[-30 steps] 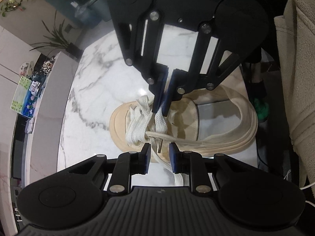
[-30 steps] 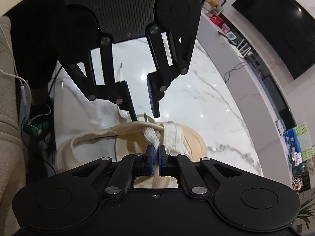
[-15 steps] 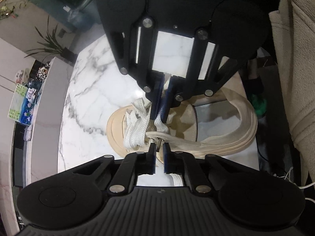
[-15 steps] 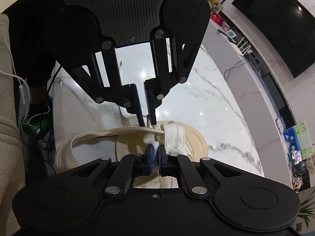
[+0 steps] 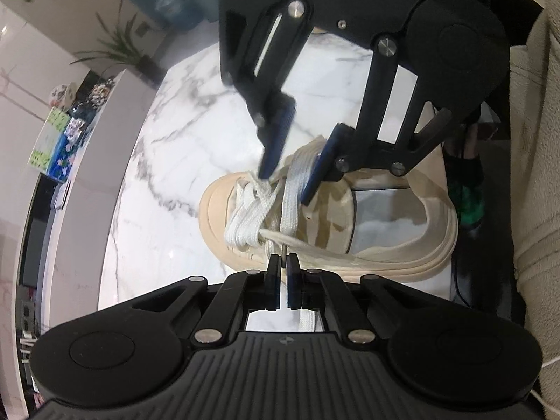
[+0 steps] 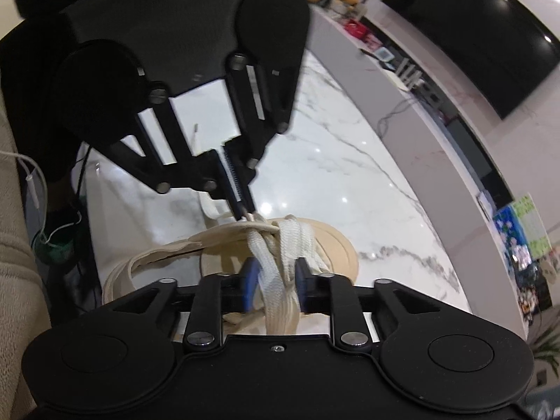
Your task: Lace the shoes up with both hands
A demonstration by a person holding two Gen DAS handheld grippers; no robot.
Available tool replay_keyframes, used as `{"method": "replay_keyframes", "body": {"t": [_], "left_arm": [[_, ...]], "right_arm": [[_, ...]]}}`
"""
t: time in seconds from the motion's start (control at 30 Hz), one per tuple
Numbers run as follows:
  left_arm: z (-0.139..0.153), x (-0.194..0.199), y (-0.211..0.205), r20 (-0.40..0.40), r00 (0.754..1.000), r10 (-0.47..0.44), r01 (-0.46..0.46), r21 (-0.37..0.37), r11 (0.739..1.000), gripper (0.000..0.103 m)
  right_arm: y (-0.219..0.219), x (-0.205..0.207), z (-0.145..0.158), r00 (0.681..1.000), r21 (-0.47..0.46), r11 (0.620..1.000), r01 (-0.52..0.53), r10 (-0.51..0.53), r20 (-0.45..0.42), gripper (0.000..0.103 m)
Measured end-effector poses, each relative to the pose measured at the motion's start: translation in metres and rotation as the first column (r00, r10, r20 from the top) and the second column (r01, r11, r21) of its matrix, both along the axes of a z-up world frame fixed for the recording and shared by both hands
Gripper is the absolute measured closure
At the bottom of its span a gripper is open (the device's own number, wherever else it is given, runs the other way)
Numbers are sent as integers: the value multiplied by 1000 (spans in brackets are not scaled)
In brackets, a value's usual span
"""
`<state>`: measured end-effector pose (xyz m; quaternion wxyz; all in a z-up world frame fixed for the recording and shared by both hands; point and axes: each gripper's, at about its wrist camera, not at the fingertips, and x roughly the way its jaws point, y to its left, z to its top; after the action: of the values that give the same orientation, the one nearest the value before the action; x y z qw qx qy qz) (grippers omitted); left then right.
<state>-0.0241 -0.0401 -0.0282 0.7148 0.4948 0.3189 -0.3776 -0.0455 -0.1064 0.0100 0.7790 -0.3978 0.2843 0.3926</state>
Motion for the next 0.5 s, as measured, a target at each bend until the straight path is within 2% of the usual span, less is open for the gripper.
{"method": "replay_keyframes", "body": {"t": [0.13,0.23,0.33,0.4,0.5], "left_arm": [[7,-9,8,8,1000,21,-21,8,1000,102],[13,-18,15,13,999,42,-42,5,999,102],[20,-24,22,18,997,79,-79,-28,996,102],[28,-28,28,11,991,133,-131,-84,988,102],[35,-35,35,17,983,182,-180,-106,978,102]], "right_arm": [[-10,5,7,993,35,994,103,-101,-56,82],[-13,4,10,990,30,991,129,-127,-55,82],[-16,0,11,991,36,992,124,-122,-56,82],[-14,-3,11,992,42,992,120,-117,-55,82],[-12,-5,11,993,49,993,111,-109,-53,82]]}}
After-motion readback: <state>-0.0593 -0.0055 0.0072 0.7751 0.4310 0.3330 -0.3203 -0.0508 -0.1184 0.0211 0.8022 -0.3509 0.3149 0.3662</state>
